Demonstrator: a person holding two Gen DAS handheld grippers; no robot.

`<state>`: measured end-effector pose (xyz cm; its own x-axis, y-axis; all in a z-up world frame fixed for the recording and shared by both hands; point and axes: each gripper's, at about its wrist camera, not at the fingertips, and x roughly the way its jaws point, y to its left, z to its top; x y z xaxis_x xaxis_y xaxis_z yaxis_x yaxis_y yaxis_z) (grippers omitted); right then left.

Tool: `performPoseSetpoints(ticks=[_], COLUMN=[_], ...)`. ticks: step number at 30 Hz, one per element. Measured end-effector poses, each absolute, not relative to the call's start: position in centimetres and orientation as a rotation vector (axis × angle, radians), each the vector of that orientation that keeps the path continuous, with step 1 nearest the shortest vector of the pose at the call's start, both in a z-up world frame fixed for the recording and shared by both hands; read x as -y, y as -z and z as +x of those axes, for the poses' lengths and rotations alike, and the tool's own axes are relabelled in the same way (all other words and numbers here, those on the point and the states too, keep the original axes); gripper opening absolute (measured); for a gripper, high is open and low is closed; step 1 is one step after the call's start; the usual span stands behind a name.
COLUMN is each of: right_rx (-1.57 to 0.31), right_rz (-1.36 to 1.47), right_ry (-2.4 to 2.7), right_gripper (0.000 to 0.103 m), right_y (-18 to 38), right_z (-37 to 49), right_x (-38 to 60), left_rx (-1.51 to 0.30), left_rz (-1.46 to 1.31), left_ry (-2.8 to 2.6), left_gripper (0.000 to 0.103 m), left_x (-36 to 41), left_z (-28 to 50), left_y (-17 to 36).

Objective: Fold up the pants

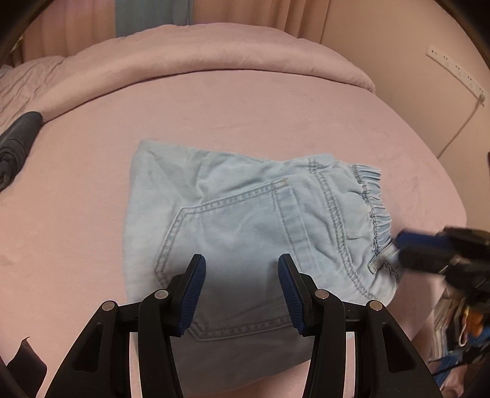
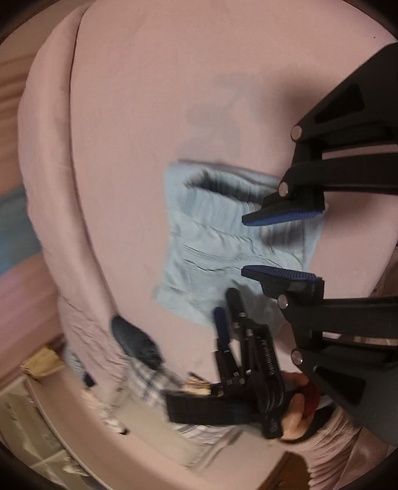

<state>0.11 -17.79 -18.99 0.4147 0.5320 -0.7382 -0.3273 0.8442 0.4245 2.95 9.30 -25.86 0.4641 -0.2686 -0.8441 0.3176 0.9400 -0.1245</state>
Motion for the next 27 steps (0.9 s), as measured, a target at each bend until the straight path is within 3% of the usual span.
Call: performPoseSetpoints(ticks=[4,11,15,23,27], right_rx=[-1.131,-1.116,-1.062,-1.031,-1.036], right_rz=[0.134,0.313,0.408,0.555,0.542], right_ry=[-0.479,-0.522,-0.457,-0.409,-0.409], right_gripper=[0.026,0.027,0.046,0.047,0.035], right_y=[22.6,21.8,21.3,23.0,23.0], right_z=[0.4,0.9,1.6,6.0,6.4], right_x=[16.5,19.0,21.4,23.5,23.4], left_rx=[-1.040,-1.010,-0.986,-1.012,-1.017], left_rz=[0.060,-0.010,-0.045,-0.035,-0.027], left_ry=[0.359,0.364,0.300,0.229,0.230], left_gripper=[0.048,0.048,0.049,0.049,0.049], left_x=[-9.4,-11.2,-13.1,-13.6,-14.0], left_z=[3.0,2.7,2.7,2.8,2.8], left_y=[26.3,25.4,25.3,26.9,26.7])
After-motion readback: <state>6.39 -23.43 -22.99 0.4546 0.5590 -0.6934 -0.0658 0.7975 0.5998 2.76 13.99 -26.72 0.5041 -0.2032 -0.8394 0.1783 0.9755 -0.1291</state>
